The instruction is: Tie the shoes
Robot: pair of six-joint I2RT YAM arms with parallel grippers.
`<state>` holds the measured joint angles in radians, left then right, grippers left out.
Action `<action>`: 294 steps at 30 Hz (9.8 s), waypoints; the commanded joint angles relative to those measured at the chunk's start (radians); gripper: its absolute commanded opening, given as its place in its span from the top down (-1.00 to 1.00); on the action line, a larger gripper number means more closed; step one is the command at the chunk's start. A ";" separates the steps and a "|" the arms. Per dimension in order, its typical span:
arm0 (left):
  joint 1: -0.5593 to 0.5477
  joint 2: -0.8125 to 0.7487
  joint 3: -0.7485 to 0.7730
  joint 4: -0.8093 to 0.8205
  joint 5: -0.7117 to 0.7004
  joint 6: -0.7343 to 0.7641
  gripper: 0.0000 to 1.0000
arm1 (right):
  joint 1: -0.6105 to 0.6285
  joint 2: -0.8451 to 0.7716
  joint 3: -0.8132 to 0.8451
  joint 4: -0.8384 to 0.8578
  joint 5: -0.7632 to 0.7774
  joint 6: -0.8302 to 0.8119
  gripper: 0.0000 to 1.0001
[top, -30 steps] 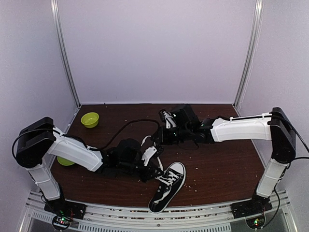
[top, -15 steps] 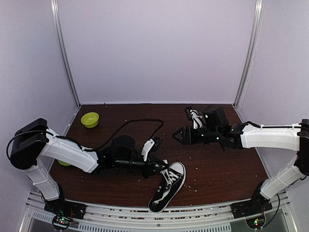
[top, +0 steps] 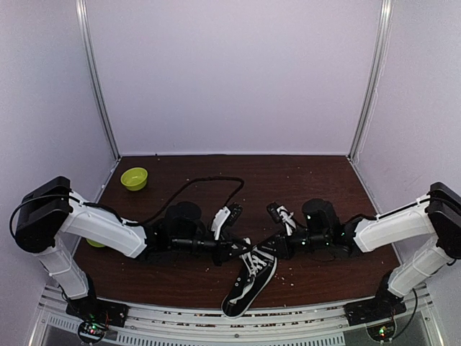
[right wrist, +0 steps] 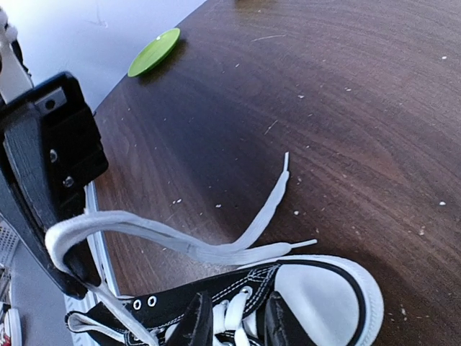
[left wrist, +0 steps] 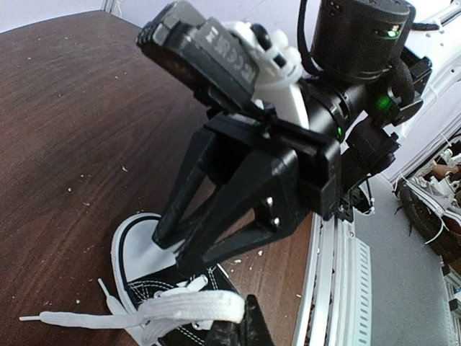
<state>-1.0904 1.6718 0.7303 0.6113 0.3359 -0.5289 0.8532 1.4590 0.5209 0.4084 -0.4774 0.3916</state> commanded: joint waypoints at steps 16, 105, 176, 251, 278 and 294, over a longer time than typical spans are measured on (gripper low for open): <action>0.004 0.003 0.037 0.008 -0.005 -0.010 1.00 | 0.119 0.203 0.119 0.132 -0.058 -0.066 0.57; 0.004 0.008 0.050 -0.048 -0.006 -0.040 1.00 | 0.340 -0.265 0.080 -0.181 0.399 -0.017 1.00; 0.004 -0.005 0.053 -0.056 -0.023 -0.046 1.00 | 0.366 -0.206 0.037 -0.279 0.462 0.014 -0.02; 0.001 -0.290 -0.178 -0.536 -0.229 -0.097 1.00 | 0.194 -0.011 0.362 -0.622 0.657 0.208 -0.27; 0.000 -0.340 -0.185 -0.627 -0.165 -0.052 1.00 | 0.194 0.550 0.799 -0.831 0.512 0.171 0.46; 0.001 -0.367 -0.170 -0.650 -0.209 -0.050 1.00 | 0.193 0.445 0.776 -0.833 0.654 0.134 1.00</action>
<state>-1.0866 1.3323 0.5343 -0.0296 0.1558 -0.5957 1.0485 2.0296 1.3361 -0.3889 0.0494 0.5339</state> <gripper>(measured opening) 0.009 0.007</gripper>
